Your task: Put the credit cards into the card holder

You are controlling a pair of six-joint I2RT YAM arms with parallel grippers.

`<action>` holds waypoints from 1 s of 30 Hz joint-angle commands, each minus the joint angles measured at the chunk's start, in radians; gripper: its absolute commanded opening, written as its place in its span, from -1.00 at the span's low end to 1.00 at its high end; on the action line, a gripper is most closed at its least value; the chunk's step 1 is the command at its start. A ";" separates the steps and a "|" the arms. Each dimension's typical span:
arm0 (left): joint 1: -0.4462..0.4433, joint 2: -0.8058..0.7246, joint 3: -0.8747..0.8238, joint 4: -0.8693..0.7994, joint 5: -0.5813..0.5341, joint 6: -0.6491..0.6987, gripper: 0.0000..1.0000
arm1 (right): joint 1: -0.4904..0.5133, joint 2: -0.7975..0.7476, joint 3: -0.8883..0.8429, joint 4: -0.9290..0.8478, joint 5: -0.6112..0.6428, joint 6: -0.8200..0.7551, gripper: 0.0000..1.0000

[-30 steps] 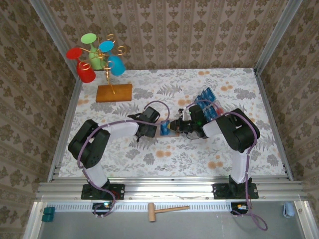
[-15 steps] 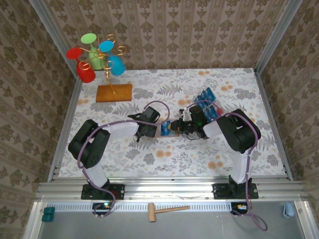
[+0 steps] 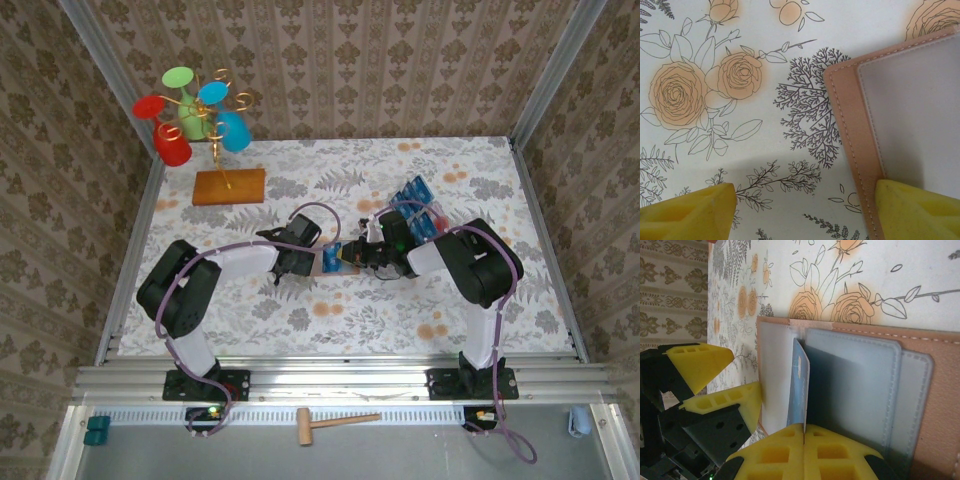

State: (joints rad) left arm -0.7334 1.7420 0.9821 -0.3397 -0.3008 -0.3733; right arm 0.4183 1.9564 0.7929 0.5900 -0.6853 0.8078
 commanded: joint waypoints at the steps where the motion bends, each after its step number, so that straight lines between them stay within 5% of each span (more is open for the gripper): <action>1: -0.008 0.014 -0.016 -0.005 -0.007 -0.007 0.50 | 0.013 0.045 0.018 -0.081 0.023 -0.006 -1.00; 26: -0.009 0.014 -0.016 -0.006 -0.003 -0.007 0.49 | 0.040 0.082 0.051 -0.087 0.026 -0.003 -1.00; 30: -0.010 0.013 -0.016 -0.008 -0.004 -0.008 0.49 | 0.039 0.054 0.051 -0.134 0.041 -0.033 -0.60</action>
State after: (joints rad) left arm -0.7334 1.7420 0.9810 -0.3374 -0.3008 -0.3733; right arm 0.4442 1.9938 0.8490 0.5766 -0.6971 0.8097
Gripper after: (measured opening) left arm 0.745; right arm 0.157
